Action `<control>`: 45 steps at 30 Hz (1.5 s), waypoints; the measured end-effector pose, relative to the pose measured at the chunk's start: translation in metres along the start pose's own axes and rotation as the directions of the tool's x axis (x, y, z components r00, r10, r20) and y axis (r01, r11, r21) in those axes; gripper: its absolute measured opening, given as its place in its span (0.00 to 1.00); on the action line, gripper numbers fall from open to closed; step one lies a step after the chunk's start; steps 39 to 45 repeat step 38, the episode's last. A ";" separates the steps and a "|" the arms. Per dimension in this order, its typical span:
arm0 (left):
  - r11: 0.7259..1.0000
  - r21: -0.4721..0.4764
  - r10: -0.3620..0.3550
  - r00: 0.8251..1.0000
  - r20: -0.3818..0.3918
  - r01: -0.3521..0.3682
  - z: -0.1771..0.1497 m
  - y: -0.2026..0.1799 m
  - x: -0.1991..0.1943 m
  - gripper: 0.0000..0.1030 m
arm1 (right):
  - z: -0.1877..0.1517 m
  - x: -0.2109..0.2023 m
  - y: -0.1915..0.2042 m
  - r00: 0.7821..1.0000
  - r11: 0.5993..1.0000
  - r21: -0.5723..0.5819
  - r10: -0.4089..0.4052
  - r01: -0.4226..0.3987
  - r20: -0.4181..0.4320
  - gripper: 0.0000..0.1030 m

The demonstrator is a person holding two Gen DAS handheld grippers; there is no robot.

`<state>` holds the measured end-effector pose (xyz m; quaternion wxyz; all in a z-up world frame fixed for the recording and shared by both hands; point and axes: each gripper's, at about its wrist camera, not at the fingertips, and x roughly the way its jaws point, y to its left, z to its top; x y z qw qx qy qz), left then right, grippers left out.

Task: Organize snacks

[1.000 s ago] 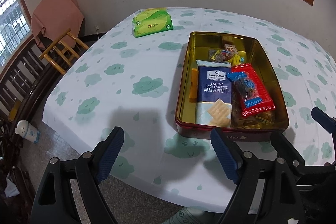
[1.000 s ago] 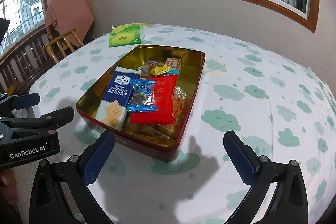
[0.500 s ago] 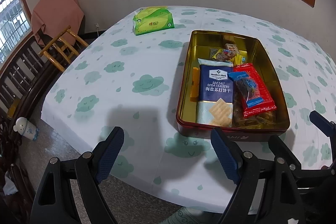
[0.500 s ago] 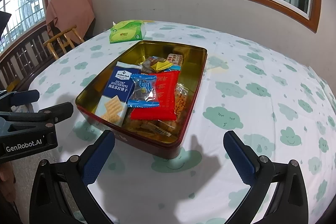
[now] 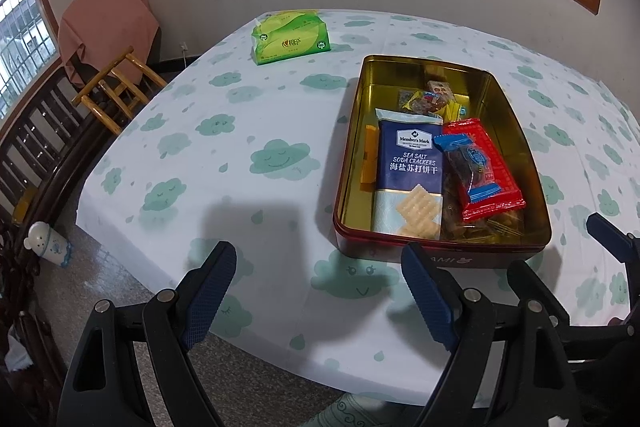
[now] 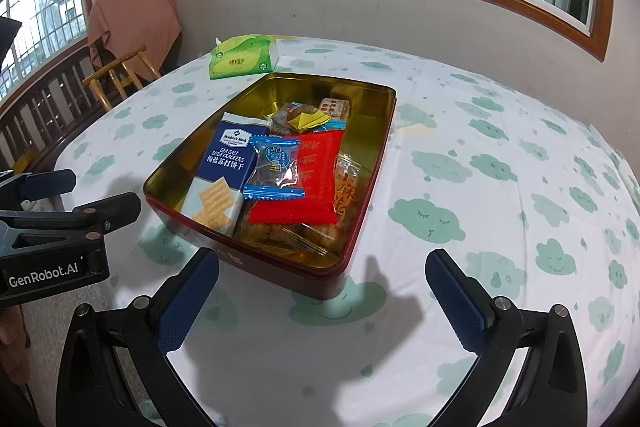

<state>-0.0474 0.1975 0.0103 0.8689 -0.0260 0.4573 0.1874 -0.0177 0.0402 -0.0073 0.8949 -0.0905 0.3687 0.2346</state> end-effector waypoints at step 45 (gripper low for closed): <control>1.000 -0.013 -0.019 1.000 -0.020 0.019 0.002 -0.001 0.001 0.91 | -0.007 0.004 0.000 1.000 1.000 0.012 0.013 -0.013 -0.008 1.00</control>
